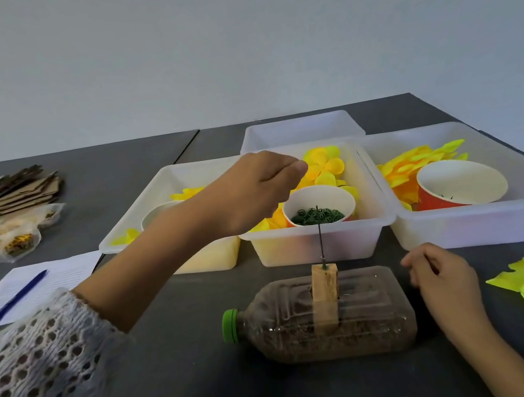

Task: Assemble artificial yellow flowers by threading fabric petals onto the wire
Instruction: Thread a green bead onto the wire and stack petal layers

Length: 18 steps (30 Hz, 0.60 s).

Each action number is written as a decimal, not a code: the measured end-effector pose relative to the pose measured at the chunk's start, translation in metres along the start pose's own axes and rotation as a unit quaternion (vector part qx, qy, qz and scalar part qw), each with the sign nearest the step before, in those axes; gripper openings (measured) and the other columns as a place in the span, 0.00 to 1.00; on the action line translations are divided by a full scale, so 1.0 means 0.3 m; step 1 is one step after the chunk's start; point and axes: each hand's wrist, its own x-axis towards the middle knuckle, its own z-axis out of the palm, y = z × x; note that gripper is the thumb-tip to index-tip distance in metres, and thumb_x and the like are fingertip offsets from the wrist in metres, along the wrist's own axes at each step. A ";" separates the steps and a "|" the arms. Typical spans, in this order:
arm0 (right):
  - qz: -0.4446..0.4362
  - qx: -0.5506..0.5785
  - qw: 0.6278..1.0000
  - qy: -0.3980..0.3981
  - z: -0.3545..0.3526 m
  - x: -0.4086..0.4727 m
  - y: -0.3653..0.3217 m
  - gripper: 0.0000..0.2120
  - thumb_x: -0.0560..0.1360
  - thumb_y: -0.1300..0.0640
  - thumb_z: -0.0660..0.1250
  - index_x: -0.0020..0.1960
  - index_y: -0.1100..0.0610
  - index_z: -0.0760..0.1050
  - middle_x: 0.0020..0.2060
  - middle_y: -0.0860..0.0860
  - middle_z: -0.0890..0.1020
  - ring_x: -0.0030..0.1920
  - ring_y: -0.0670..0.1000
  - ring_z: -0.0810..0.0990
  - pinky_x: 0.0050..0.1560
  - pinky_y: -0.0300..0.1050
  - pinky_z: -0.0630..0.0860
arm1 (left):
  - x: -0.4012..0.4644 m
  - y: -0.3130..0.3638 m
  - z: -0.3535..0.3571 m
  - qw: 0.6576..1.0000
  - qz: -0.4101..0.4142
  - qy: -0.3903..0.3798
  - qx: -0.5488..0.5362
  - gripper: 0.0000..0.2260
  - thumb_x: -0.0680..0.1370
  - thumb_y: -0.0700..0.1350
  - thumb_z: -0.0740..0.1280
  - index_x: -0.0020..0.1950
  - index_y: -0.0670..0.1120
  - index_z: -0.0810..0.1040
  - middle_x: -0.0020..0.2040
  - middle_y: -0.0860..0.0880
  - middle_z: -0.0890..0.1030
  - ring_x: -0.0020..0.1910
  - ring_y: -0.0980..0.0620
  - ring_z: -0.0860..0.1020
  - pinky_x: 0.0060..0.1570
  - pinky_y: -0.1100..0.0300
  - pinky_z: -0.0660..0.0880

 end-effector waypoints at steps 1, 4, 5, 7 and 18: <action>0.000 -0.001 1.000 -0.001 0.000 0.001 0.002 0.14 0.78 0.60 0.61 0.36 0.50 0.75 0.28 0.49 0.77 0.33 0.50 0.77 0.33 0.43 0.67 | -0.002 -0.001 0.003 1.000 -0.002 0.008 -0.004 0.18 0.85 0.46 0.54 0.35 0.44 0.63 0.31 0.51 0.64 0.28 0.56 0.63 0.32 0.62 0.64; -0.004 -0.013 1.000 -0.008 0.000 0.000 0.009 0.13 0.77 0.60 0.61 0.36 0.49 0.75 0.29 0.48 0.77 0.34 0.49 0.77 0.33 0.42 0.67 | -0.006 -0.012 0.010 0.999 0.004 0.028 0.016 0.20 0.85 0.46 0.54 0.34 0.43 0.67 0.29 0.53 0.67 0.29 0.55 0.64 0.32 0.62 0.64; -0.003 -0.016 1.000 -0.011 0.000 -0.001 0.010 0.13 0.78 0.60 0.62 0.37 0.49 0.75 0.30 0.48 0.77 0.34 0.49 0.77 0.33 0.42 0.67 | -0.007 -0.018 0.012 0.999 0.003 0.032 0.033 0.20 0.85 0.46 0.54 0.35 0.44 0.72 0.30 0.52 0.70 0.30 0.54 0.67 0.33 0.60 0.65; -0.001 -0.020 1.000 -0.017 0.000 -0.001 0.012 0.13 0.78 0.61 0.62 0.37 0.50 0.76 0.31 0.48 0.78 0.35 0.48 0.77 0.33 0.41 0.67 | -0.007 -0.031 0.014 0.996 -0.007 0.034 0.080 0.18 0.85 0.45 0.54 0.42 0.48 0.80 0.36 0.48 0.77 0.35 0.49 0.73 0.37 0.54 0.70; -0.004 -0.024 0.999 -0.024 -0.002 -0.002 0.015 0.12 0.78 0.60 0.61 0.37 0.49 0.75 0.31 0.49 0.78 0.35 0.49 0.77 0.34 0.41 0.67 | -0.021 -0.040 0.031 0.996 -0.007 0.090 0.021 0.10 0.79 0.39 0.66 0.52 0.50 0.85 0.36 0.55 0.79 0.35 0.53 0.77 0.43 0.56 0.78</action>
